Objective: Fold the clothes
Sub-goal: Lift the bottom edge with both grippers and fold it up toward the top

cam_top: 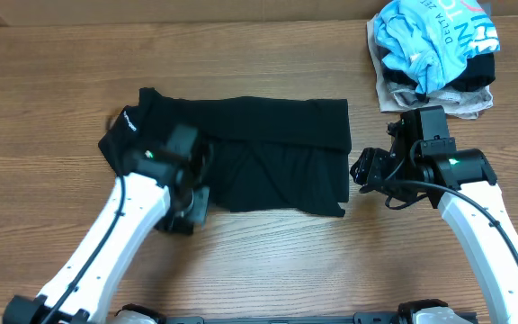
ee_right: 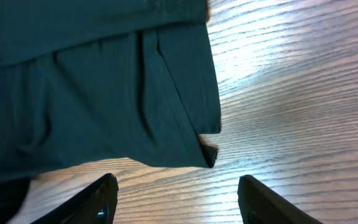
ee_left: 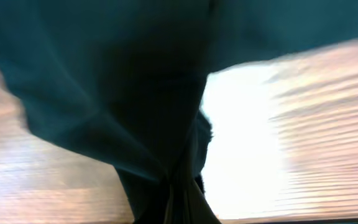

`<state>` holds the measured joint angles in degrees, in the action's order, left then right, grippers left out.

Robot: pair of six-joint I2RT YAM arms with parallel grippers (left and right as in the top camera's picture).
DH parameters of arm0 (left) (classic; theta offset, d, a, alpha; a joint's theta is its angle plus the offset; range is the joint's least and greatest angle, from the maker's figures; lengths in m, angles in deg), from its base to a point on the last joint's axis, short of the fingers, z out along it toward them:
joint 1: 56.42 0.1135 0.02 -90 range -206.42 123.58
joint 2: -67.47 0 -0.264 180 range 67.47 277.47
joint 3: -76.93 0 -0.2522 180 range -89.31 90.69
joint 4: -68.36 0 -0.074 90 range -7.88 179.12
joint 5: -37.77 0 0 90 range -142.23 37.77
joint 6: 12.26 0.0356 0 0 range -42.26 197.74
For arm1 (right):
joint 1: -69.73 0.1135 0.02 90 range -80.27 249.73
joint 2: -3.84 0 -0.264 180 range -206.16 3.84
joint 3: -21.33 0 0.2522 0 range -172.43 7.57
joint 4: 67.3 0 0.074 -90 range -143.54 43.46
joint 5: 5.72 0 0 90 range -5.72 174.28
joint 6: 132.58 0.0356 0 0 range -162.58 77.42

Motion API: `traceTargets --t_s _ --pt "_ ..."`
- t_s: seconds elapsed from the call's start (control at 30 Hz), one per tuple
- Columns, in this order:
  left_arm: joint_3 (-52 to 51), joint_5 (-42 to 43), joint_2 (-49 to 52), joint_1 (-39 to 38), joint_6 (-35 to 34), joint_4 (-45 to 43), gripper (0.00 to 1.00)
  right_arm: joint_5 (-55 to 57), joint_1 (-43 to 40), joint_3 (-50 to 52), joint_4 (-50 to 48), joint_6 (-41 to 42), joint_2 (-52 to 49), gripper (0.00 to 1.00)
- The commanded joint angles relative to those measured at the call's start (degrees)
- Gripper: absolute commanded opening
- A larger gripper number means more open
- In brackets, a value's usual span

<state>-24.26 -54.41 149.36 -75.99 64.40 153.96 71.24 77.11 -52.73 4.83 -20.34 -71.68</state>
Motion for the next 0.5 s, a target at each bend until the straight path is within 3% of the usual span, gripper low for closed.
traceTargets --t_s 0.0,0.47 --pt "7.3 0.4 -0.2 -0.2 -0.3 2.3 0.04 0.6 0.1 0.3 0.5 -0.1 -0.8 0.64" --pt "10.3 -3.8 -0.2 -0.2 1.8 1.9 0.04 -0.3 0.2 9.7 -10.5 -0.1 -10.7 0.58"
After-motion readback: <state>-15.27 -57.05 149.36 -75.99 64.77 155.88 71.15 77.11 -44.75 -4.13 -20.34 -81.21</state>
